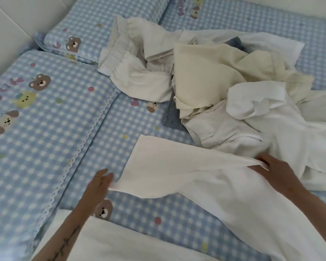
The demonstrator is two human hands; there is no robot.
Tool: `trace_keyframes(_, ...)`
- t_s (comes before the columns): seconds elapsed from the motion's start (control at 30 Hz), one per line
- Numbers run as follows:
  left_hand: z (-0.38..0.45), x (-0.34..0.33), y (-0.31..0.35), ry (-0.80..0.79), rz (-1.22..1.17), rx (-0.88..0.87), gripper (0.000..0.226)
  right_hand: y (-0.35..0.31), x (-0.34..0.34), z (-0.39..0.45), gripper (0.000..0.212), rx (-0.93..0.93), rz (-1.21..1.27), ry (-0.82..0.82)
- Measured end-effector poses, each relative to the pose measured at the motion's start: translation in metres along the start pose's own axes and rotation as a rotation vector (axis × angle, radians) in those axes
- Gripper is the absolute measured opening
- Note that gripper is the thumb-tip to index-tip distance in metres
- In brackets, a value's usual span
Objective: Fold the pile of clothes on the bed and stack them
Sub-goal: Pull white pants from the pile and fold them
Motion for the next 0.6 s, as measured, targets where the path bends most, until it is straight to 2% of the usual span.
trace_keyframes(0.07, 0.005, -0.03, 0.013, -0.071, 0.148, -0.045, 0.072, -0.005, -0.005, 0.003, 0.02, 0.027, 0.045, -0.071)
trace_keyframes(0.1, 0.006, -0.045, 0.018, -0.112, 0.227, -0.08, 0.08, -0.006, -0.008, 0.006, 0.024, 0.032, 0.066, -0.112)
trace_keyframes(0.17, 0.011, -0.064, 0.029, -0.166, 0.382, -0.152, 0.072, -0.005, -0.01, 0.012, 0.032, 0.005, 0.102, -0.175)
trace_keyframes(0.2, 0.017, -0.059, 0.04, -0.108, 0.442, -0.203, 0.061, -0.004, -0.01, 0.015, 0.034, -0.007, 0.108, -0.185)
trace_keyframes(0.3, 0.044, -0.009, 0.089, 0.242, 0.473, -0.292, 0.037, -0.002, -0.009, 0.02, 0.03, 0.005, 0.082, -0.155)
trace_keyframes(0.4, 0.044, 0.011, 0.135, 0.397, 0.618, -0.325, 0.049, 0.02, -0.008, 0.008, 0.021, -0.005, 0.006, -0.117)
trace_keyframes(0.43, 0.028, -0.002, 0.16, 0.41, 0.6, -0.442, 0.052, 0.036, -0.006, 0.002, 0.022, -0.046, -0.006, -0.102)
trace_keyframes(0.5, -0.035, -0.058, 0.217, 0.345, 0.516, -0.816, 0.047, 0.076, 0.002, -0.02, 0.027, -0.146, -0.003, -0.101)
trace_keyframes(0.57, -0.121, -0.129, 0.259, 0.211, 0.449, -1.229, 0.042, 0.118, 0.004, -0.046, 0.036, -0.21, -0.049, -0.178)
trace_keyframes(0.6, -0.161, -0.164, 0.272, 0.115, 0.404, -1.387, 0.045, 0.14, 0.004, -0.061, 0.047, -0.233, -0.118, -0.246)
Point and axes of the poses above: each hand's wrist, its own z-axis towards the middle knuckle, its own x-axis out of the back of the hand, y = z × x, the point moved 10 cm from there along z, towards the middle knuckle, and after that the axes turned 8 degrees about y, right-handed, at the moved point
